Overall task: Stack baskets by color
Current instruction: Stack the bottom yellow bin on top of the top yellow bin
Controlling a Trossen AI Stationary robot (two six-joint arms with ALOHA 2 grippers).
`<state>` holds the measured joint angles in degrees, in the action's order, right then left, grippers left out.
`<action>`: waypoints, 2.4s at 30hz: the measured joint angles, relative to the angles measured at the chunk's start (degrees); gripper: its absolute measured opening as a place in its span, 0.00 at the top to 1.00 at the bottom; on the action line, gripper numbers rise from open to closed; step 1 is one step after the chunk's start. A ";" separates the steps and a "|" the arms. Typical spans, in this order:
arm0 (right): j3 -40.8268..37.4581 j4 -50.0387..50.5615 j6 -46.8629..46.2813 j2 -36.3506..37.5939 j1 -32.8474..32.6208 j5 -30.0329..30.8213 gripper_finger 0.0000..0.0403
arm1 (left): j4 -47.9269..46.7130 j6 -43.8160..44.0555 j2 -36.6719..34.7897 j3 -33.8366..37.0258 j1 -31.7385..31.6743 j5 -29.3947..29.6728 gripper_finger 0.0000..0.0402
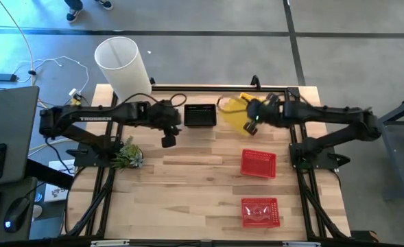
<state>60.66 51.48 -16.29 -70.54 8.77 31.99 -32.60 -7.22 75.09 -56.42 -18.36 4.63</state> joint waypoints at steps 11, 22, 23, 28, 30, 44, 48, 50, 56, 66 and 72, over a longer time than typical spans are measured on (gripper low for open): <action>0.00 -1.05 18.53 2.81 27.40 -27.08 1.00 | 1.18 0.19 -1.31 4.15 0.10 -0.60 0.68; 0.00 -3.39 36.42 2.65 43.16 -44.03 1.00 | 2.80 -0.44 -1.31 4.15 0.12 -1.49 0.68; 0.00 -3.39 37.47 2.51 43.80 -44.13 1.00 | 2.80 -0.44 -1.29 4.15 0.12 -1.49 0.68; 0.00 -3.34 41.62 -0.23 46.23 -47.16 1.00 | 2.80 -0.44 -1.26 4.15 0.12 -1.49 0.68; 0.00 -3.35 43.02 -2.14 46.89 -47.30 1.00 | 2.80 -0.44 -1.26 4.15 0.12 -1.49 0.68; 0.00 -5.50 43.23 -10.58 52.15 -49.12 1.00 | 2.47 -0.47 -1.26 4.15 0.12 -1.49 0.68; 0.00 -5.92 43.19 -11.88 52.78 -49.12 1.00 | 2.47 -0.51 -1.26 4.15 0.12 -1.49 0.68; 0.00 -5.88 43.25 -12.47 52.79 -49.01 1.00 | 2.47 -1.14 -1.26 4.15 0.12 -1.47 0.68; 0.00 -5.86 43.10 -14.67 52.75 -47.31 1.00 | 2.49 -1.52 -1.24 4.15 0.12 -1.47 0.68; 0.00 -5.84 41.83 -16.16 52.72 -45.67 1.00 | 2.49 -1.49 -1.22 4.15 0.12 -1.47 0.68; 0.00 -4.74 41.81 -16.16 52.70 -45.67 1.00 | 2.49 -1.41 -1.22 4.15 0.12 -1.47 0.68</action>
<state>60.66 46.74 25.52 -86.70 61.47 -13.67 -30.11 -8.62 73.87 -52.27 -18.24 3.16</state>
